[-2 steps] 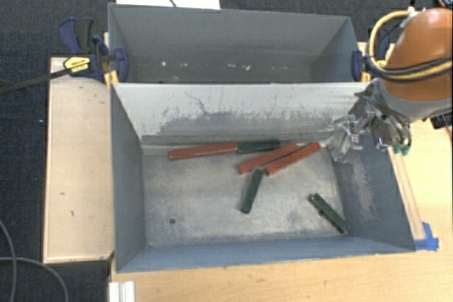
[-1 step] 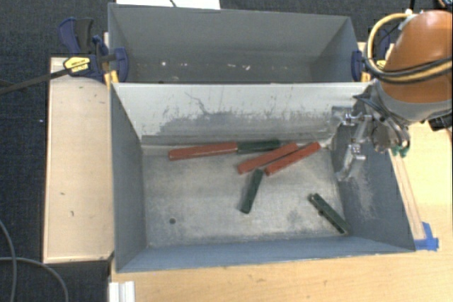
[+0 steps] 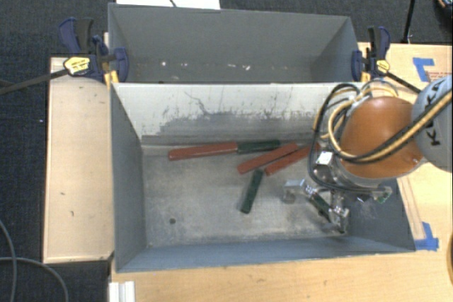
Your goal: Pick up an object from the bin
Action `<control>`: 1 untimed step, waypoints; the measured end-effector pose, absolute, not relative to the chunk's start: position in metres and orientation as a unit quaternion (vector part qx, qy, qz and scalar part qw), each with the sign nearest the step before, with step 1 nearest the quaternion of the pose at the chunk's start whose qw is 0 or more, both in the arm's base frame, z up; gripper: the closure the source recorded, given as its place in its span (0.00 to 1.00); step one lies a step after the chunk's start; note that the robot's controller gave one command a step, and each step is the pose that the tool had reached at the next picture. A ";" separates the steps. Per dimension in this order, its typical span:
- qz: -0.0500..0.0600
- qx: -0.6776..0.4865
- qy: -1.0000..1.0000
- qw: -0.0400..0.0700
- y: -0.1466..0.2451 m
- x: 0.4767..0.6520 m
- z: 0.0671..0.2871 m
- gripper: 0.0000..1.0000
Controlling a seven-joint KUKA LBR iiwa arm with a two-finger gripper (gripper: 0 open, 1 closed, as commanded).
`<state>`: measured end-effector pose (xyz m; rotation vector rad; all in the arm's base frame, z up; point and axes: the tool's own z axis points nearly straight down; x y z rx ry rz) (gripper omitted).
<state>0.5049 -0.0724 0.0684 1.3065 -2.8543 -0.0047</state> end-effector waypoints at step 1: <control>0.002 0.336 -0.942 -0.004 -0.081 0.580 0.148 0.00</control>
Offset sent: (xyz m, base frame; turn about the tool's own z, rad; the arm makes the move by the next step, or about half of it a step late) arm 0.0724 -0.0086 0.0763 0.1723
